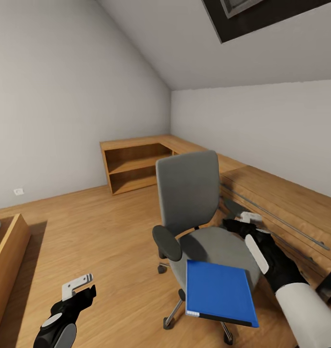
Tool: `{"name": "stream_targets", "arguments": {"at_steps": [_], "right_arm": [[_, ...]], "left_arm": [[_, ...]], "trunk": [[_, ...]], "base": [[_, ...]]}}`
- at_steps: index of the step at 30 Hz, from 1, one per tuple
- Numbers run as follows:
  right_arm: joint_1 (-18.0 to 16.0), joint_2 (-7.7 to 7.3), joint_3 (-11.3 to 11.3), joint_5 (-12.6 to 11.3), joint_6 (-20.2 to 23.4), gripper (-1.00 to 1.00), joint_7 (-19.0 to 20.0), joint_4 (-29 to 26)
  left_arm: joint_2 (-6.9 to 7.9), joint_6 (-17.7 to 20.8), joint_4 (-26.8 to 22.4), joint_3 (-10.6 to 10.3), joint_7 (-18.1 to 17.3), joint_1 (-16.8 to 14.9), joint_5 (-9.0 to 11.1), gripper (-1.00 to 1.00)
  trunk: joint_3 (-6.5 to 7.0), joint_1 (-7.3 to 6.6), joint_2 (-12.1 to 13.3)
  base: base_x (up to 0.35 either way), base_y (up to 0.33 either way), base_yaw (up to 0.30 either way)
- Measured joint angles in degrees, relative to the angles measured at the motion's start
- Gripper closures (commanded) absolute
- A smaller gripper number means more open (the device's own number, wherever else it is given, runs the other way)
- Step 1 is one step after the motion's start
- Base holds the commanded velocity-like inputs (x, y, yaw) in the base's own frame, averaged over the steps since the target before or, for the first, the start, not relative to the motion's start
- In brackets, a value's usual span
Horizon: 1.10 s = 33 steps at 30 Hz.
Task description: In the bedroom, organize the workspace by keeping the computer under the desk, ensuring the monitor is on the desk, placing the keyboard on the desk next to the monitor, placing the mouse on the desk next to the keyboard, moving the folder from the swivel chair onto the desk next to the mouse, stacking the notebook on top of the folder with the pen on top of the notebook, and positioning the swivel chair next to the desk.
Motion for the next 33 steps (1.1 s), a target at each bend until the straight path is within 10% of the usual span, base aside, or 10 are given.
{"name": "stream_targets", "arguments": {"at_steps": [7, 16, 33], "right_arm": [[4.05, 1.56, -8.15, -0.06, 9.15, -1.0, -0.27, -10.88], [6.51, 3.84, -11.03, -3.03, 10.7, -1.0, 2.66, -7.97], [8.0, 6.42, -5.58, 2.18, 5.24, -1.0, -1.54, -9.6]], "left_arm": [[0.0, -0.05, 0.0, 0.05, 0.05, 0.0, 0.02, -1.0], [-2.1, -0.19, 0.01, 0.0, 0.21, 0.0, -0.32, -1.0], [-2.71, -0.24, 0.09, 0.0, 0.24, 0.0, -0.39, -1.0]], "trunk": [[0.0, 0.0, 0.0], [0.0, 0.0, 0.0], [0.0, 0.0, 0.0]], "base": [[0.0, 0.0, 0.0], [0.0, 0.0, 0.0], [0.0, 0.0, 0.0]]}}
